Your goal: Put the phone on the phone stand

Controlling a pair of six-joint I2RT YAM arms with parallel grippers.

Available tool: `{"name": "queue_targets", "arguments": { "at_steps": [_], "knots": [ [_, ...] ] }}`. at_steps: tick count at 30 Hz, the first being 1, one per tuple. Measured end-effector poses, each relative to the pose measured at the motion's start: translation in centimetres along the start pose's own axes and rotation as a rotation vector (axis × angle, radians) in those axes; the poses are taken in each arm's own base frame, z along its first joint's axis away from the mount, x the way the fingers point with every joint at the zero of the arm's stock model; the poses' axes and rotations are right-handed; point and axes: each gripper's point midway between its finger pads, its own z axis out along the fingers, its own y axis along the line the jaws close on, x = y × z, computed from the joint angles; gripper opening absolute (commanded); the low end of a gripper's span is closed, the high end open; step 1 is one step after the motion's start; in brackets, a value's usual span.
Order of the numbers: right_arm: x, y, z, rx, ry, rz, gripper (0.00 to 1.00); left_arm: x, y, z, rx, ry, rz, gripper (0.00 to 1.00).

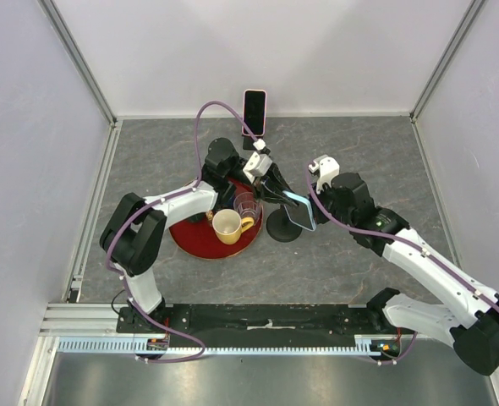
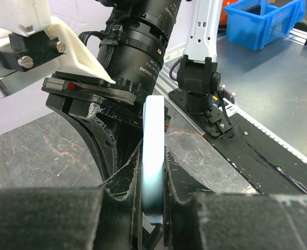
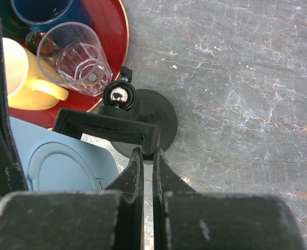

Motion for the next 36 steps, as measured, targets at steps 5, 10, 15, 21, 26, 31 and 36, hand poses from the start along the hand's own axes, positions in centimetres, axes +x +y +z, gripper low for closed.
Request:
{"name": "queue_targets", "arguments": {
  "at_steps": [5, 10, 15, 21, 26, 31, 36],
  "knots": [
    [0.3, 0.3, -0.4, -0.023, 0.017, -0.012, 0.0, 0.1, -0.2, 0.3, 0.008, -0.002, 0.001, 0.02],
    [0.5, 0.6, -0.8, -0.04, 0.042, -0.018, 0.0, 0.4, -0.3, 0.5, 0.011, 0.002, -0.01, 0.02],
    [0.6, 0.5, -0.9, -0.037, 0.053, -0.029, 0.0, 1.6, 0.0, 0.4, -0.013, 0.02, -0.035, 0.02],
    [0.5, 0.0, -0.9, -0.007, 0.049, -0.025, 0.0, 1.8, 0.4, 0.3, -0.068, 0.048, -0.043, 0.02],
    [0.2, -1.3, -0.6, 0.089, -0.026, 0.02, 0.0, 2.0, 1.2, 0.2, -0.148, 0.074, -0.057, 0.02],
    [0.1, -2.3, -0.7, 0.186, -0.148, 0.081, 0.0, 2.3, 1.9, 0.0, -0.251, 0.103, -0.073, 0.02],
    [0.1, -3.0, -0.8, 0.301, -0.225, 0.11, 0.0, 2.5, 3.2, -0.3, -0.411, 0.149, -0.089, 0.02]
  ]
}}
